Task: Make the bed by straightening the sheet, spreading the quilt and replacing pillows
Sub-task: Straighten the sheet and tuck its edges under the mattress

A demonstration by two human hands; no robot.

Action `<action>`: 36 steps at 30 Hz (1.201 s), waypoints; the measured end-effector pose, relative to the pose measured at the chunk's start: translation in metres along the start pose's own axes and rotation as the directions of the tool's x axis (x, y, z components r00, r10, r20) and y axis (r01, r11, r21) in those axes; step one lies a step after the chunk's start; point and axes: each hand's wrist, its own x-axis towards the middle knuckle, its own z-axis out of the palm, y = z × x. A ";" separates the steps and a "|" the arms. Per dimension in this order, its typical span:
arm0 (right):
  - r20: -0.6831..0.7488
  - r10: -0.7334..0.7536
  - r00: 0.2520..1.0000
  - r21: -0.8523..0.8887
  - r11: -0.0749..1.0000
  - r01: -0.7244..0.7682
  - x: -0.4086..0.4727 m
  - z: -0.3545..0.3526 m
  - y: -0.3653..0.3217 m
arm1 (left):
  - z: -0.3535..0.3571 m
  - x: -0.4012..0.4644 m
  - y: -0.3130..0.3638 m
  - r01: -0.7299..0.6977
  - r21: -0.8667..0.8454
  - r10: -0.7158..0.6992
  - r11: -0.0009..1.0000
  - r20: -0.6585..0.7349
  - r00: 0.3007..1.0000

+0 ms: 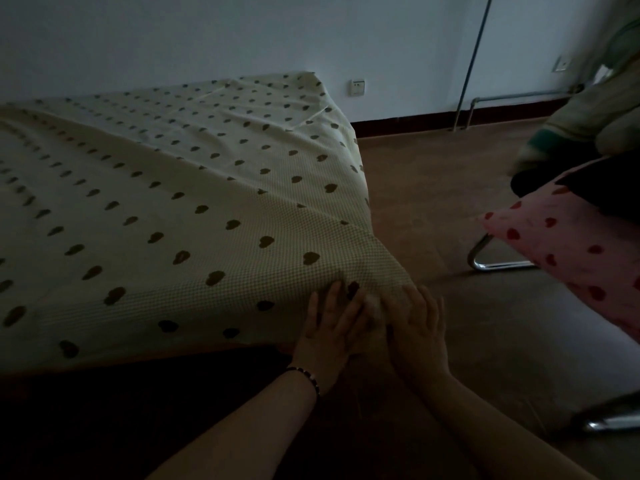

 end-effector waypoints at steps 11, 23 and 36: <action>-0.239 -0.128 0.963 0.026 0.990 0.138 0.024 -0.027 -0.006 | -0.029 -0.008 -0.022 0.004 -0.055 -0.013 0.998 -0.172 0.985; -0.402 -0.067 0.913 0.023 0.996 0.083 0.025 -0.050 -0.088 | -0.132 0.027 -0.079 0.018 -0.173 -0.076 0.985 -0.334 0.940; -0.438 -0.104 0.893 -0.109 0.992 0.063 0.057 -0.065 -0.076 | -0.146 0.027 -0.079 -0.125 -0.174 0.061 0.977 -0.332 0.941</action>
